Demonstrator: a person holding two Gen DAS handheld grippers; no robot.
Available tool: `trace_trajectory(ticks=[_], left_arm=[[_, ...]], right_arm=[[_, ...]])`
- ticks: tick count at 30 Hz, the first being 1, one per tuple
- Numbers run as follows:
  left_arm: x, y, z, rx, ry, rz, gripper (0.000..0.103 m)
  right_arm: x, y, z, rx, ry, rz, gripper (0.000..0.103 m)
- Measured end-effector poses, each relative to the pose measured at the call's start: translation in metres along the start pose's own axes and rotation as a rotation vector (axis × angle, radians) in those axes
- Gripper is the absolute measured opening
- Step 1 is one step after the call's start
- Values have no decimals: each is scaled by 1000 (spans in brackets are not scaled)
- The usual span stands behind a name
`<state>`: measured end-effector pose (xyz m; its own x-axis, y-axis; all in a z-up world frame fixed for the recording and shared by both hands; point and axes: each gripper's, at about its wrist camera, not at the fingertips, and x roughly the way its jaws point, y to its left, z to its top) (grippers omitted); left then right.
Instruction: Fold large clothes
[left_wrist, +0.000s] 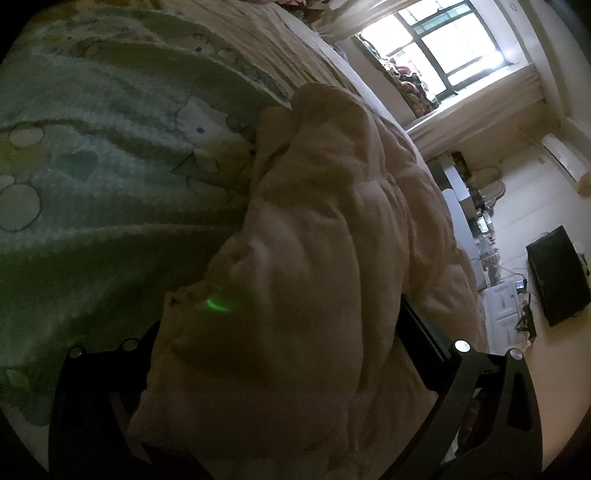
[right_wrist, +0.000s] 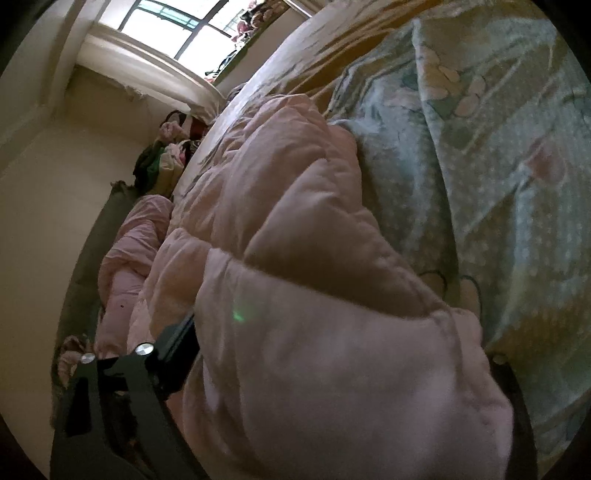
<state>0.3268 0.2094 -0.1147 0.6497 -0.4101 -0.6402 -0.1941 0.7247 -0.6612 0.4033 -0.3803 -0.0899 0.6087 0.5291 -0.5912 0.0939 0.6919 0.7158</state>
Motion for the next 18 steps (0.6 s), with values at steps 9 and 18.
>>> trace_trajectory(ticks=[9,18], left_arm=[[-14,-26,-3,115,-42,48,74],[-19,-43,-4,194,-56,82,70]], right_arm=[[-11,34,-5,-172,-17,-58,58],[-9,68,-12,-371,-19,-126,59]])
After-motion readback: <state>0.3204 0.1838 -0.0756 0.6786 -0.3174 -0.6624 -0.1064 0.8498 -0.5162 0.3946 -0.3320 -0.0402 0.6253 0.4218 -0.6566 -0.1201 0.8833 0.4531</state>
